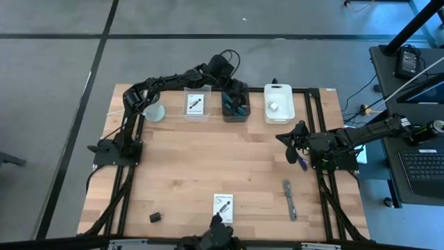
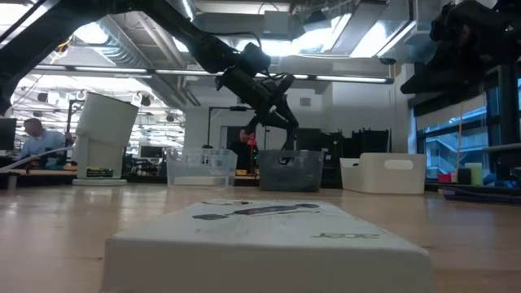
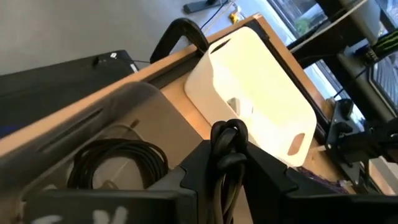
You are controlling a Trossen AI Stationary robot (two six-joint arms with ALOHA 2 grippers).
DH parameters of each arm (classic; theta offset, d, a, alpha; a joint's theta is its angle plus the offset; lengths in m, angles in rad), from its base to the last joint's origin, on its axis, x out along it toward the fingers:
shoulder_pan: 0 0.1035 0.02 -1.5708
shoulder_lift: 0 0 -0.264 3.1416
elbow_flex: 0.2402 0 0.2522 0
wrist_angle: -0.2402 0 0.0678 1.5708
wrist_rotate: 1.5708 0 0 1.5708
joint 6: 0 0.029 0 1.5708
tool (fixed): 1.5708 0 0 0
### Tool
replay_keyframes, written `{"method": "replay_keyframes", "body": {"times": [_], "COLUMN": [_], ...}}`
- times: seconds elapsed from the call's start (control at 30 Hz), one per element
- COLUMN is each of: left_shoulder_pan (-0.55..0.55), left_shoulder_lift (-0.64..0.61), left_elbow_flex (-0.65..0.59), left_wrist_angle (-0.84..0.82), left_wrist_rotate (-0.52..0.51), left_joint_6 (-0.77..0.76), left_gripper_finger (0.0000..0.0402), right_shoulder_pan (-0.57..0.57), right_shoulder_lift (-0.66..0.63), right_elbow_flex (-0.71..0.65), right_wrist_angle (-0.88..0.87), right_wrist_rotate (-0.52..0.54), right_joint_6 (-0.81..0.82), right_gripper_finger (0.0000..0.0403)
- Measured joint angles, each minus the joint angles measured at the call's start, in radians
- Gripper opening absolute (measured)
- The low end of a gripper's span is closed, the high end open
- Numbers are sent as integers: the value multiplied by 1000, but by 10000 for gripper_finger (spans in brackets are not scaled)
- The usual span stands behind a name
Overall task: Pick and place items into bin
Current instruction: Put the black charger cable into the black bin
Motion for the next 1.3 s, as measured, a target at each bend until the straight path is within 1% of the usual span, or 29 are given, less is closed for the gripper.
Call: {"method": "replay_keyframes", "body": {"times": [0.2,0.47,0.57,0.63,0.73,0.83,0.93,1.07,1.2,1.3], "left_shoulder_pan": [-5,3,4,3,3,3,3,7,15,25], "left_shoulder_lift": [0,0,0,0,0,0,0,-1,-21,-43], "left_elbow_flex": [0,0,0,0,0,0,0,0,-1,0], "left_wrist_angle": [-6,-13,-25,-30,-39,-59,-105,-155,-195,-190], "left_wrist_rotate": [-13,-14,-34,-38,-37,-35,-10,32,28,14], "left_joint_6": [-43,-48,-50,-78,-112,-103,-101,-65,-34,0], "left_gripper_finger": [87,125,136,141,143,143,143,143,143,143], "right_shoulder_pan": [0,0,0,0,0,0,0,0,0,0], "right_shoulder_lift": [0,0,0,0,0,0,0,0,0,0], "right_elbow_flex": [0,0,0,0,0,0,0,0,0,0], "right_wrist_angle": [0,1,6,6,6,5,5,5,5,5], "right_wrist_rotate": [0,0,1,1,1,1,1,1,1,1], "right_joint_6": [2,2,2,3,2,1,1,2,3,2], "right_gripper_finger": [10,10,10,10,10,10,10,10,10,10]}}
